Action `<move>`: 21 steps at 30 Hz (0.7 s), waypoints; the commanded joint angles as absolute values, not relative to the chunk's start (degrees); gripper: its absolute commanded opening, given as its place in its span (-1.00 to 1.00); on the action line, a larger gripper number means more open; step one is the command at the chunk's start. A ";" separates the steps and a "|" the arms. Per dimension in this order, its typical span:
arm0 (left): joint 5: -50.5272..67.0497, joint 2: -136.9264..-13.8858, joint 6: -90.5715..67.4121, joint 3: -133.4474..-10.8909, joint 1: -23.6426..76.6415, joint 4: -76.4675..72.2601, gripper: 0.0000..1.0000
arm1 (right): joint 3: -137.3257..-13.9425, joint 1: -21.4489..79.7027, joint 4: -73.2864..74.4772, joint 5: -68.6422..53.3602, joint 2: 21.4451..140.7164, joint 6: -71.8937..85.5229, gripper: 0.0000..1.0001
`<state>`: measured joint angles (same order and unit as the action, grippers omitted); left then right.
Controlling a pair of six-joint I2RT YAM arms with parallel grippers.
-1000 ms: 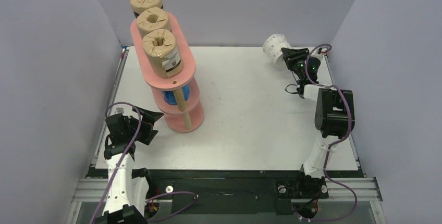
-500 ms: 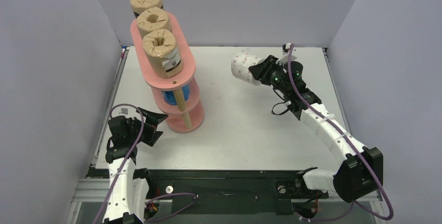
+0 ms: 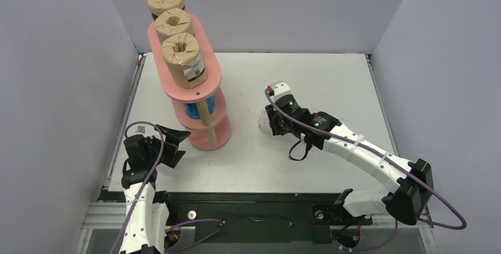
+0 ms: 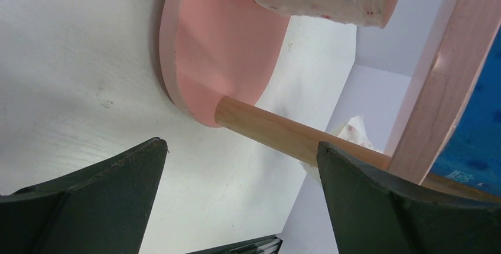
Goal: Place and organize the paper towels onto the shelf
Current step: Pick up the paper towel from the corner of the board, then place the paper towel at the center of the board.
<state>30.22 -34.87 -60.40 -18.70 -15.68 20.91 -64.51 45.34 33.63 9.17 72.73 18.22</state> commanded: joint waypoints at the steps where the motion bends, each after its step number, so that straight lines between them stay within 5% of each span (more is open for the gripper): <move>1: 28.70 -34.40 -60.98 -18.23 -15.50 17.96 0.99 | -66.83 49.50 34.36 16.62 76.59 14.56 -0.61; 14: 27.36 -35.02 -59.60 -18.34 -15.55 18.83 0.99 | -71.38 55.83 35.99 16.62 88.16 12.03 -0.60; 16: 27.27 -35.14 -59.63 -18.08 -15.56 18.62 0.99 | -71.39 55.89 36.22 16.28 88.39 12.15 -0.53; 21: 27.17 -36.07 -59.74 -17.63 -15.48 18.14 0.95 | -71.89 56.17 37.38 16.90 88.52 13.31 0.06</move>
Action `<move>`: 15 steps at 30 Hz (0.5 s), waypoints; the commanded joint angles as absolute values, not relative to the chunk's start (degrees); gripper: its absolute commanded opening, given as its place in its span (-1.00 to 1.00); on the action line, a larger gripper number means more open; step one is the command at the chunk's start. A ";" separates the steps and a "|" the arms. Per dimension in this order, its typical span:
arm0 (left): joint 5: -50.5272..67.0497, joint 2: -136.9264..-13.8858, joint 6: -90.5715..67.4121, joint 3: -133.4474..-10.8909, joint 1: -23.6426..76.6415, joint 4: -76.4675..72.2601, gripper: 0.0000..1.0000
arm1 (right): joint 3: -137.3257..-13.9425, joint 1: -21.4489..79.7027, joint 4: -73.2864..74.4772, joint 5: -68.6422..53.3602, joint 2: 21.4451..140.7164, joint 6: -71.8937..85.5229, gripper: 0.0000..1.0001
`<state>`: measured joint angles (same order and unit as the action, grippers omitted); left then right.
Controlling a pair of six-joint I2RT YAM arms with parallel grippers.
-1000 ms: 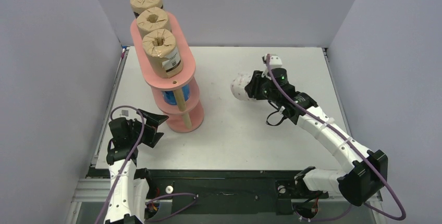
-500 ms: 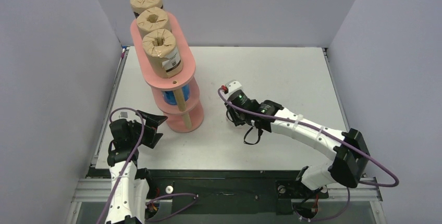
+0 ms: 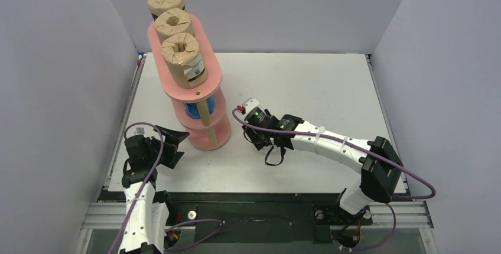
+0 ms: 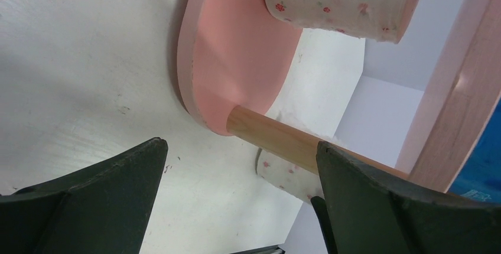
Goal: Place and organize the paper towels onto the shelf
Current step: Place the paper towel at the center of the board.
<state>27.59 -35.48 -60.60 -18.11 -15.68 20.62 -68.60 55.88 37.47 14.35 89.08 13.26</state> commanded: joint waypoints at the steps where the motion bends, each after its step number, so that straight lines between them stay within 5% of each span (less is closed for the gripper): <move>1: 27.25 -36.18 -59.76 -17.59 -15.52 18.04 0.94 | -71.94 56.30 37.41 16.97 88.35 13.59 0.10; 11: 26.87 -37.09 -57.97 -19.59 -15.60 19.43 0.93 | -72.86 56.78 36.51 26.92 77.50 22.32 0.36; 15: 26.85 -37.68 -55.88 -22.04 -15.87 21.04 0.93 | -67.05 51.87 33.52 31.23 68.75 34.22 0.97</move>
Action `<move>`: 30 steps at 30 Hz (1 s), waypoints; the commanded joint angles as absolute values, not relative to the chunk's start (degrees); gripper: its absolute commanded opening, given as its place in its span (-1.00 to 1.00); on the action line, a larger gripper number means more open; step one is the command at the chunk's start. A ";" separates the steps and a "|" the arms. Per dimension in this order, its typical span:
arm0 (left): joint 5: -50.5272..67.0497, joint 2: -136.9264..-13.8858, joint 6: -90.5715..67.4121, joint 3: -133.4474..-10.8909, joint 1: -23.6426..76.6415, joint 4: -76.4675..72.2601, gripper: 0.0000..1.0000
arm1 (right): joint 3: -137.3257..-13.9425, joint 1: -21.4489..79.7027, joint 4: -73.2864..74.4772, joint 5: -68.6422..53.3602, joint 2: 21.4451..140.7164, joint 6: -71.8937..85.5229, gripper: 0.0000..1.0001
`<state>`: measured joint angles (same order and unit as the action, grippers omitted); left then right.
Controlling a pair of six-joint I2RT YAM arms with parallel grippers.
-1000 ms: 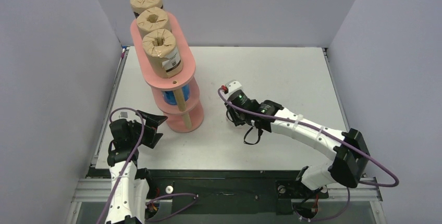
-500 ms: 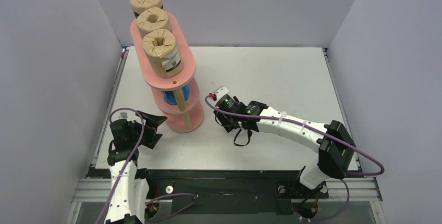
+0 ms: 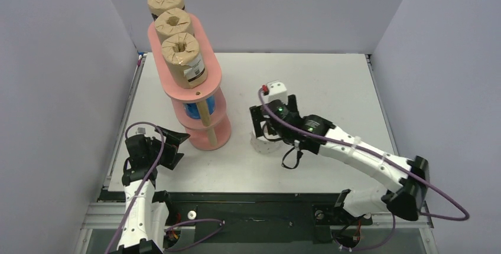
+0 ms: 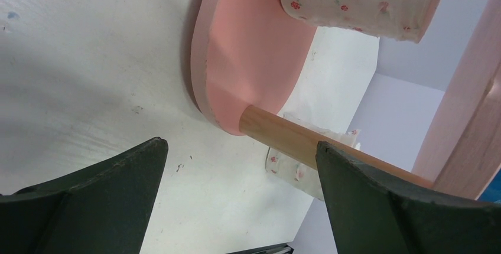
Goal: Place and organize the paper towels onto the shelf
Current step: Place the paper towel at the center of the board.
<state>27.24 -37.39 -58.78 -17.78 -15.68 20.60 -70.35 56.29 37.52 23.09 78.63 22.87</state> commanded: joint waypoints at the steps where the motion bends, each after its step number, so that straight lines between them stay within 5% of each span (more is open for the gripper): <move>1: 26.07 -37.88 -55.30 -22.87 -15.94 21.55 0.93 | -65.12 50.15 32.23 29.90 67.20 36.97 0.99; 6: 24.32 -36.98 -54.26 -24.06 -16.50 23.81 0.93 | -51.99 33.14 21.80 5.79 59.19 39.67 0.89; 10: 25.08 -34.28 -54.01 -22.71 -16.65 22.48 0.93 | -49.92 29.58 20.84 -3.23 61.21 39.59 0.76; 30: 25.42 -33.22 -55.22 -18.60 -16.68 22.35 0.97 | -50.10 33.70 15.94 -7.11 74.42 39.03 0.39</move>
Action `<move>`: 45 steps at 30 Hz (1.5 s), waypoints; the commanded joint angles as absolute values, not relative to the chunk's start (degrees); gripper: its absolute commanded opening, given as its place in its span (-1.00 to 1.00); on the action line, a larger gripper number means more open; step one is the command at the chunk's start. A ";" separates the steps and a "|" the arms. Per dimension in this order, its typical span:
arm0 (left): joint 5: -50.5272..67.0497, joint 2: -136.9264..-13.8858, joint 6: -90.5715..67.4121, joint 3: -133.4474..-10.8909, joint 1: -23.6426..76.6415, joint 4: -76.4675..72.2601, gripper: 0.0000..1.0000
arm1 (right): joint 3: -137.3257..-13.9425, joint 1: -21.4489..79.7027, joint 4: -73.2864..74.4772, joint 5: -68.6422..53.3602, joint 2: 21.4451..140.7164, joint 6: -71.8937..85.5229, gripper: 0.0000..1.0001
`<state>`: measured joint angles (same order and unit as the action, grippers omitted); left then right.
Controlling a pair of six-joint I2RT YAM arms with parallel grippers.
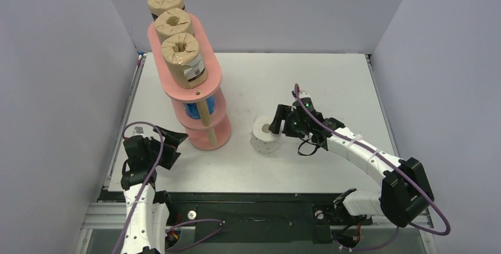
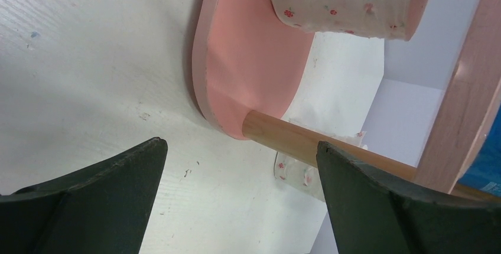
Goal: Place and organize the paper towels onto the shelf
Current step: Place the paper towel at the center of the board, then pick up the paper towel from the center of the board.
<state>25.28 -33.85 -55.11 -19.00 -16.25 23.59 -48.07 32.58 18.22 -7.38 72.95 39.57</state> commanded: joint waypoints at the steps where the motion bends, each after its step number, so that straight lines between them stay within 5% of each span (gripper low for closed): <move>1: 25.50 -33.22 -55.25 -18.49 -16.67 22.33 0.97 | -50.23 33.86 16.11 -6.98 74.69 38.80 0.36; 26: 26.35 -34.01 -55.64 -17.99 -16.66 21.63 0.97 | -53.86 35.96 18.17 -5.37 77.01 37.98 -0.42; 45: 26.94 -33.76 -56.00 -18.05 -16.64 21.87 0.97 | -69.16 37.87 19.01 -8.34 85.55 39.72 -0.50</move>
<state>25.93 -34.20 -55.81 -17.61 -16.25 23.40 -64.25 37.23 21.89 -7.03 83.72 38.46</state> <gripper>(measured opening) 0.985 0.337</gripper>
